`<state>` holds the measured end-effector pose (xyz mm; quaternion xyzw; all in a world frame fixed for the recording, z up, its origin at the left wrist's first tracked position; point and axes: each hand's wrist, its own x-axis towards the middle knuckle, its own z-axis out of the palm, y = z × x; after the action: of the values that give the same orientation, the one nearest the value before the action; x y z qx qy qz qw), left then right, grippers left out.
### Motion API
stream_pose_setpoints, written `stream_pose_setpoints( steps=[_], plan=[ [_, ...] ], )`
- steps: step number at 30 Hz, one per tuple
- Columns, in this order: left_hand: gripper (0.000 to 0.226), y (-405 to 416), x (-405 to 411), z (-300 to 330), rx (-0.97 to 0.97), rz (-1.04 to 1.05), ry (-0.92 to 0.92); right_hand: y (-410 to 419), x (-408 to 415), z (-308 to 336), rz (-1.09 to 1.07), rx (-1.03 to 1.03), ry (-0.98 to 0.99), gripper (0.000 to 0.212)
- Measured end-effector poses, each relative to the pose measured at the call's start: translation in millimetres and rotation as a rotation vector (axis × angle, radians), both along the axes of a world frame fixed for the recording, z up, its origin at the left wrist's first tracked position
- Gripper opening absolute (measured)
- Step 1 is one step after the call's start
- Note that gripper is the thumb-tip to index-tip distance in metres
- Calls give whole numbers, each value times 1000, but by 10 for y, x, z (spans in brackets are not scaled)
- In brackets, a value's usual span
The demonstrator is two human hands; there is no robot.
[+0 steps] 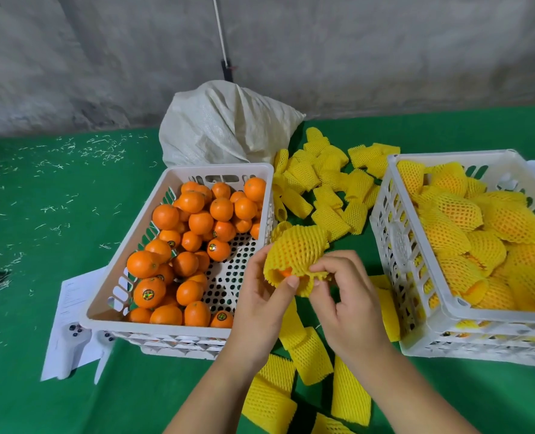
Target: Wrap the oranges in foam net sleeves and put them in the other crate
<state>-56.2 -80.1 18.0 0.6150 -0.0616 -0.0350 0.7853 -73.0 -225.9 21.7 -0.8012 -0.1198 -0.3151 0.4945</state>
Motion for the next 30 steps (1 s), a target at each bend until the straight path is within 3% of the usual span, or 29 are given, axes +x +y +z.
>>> stream_pose_setpoints(
  steps=[2,4,6,8,10,14,19,22,24,28,30],
  plan=[
    [48,23,-12,14,47,53,-67,58,-76,18,74,0,53,16],
    [54,40,-32,30,107,91,-139,96,-152,88,84,217,195,23],
    [60,41,-61,20,165,78,-223,109,-172,197,83,554,429,58],
    [67,12,-79,-14,233,40,-289,117,-123,253,168,702,604,79],
    [72,-43,-60,-41,338,37,-356,127,-61,258,165,710,633,88],
    [71,-152,69,-36,546,64,-527,85,64,221,36,912,674,107],
    [68,-175,461,-59,662,-184,-510,-155,271,138,7,969,674,98],
    [43,-12,715,-245,750,-374,-375,-546,337,89,-116,696,669,91],
    [28,105,761,-387,938,-365,-441,-907,317,50,-234,386,671,83],
    [28,149,709,-502,1043,-363,-557,-1706,129,-47,-596,-87,556,70],
    [29,118,690,-476,1078,-355,-573,-2040,-31,-153,-811,-222,636,67]
  ],
)
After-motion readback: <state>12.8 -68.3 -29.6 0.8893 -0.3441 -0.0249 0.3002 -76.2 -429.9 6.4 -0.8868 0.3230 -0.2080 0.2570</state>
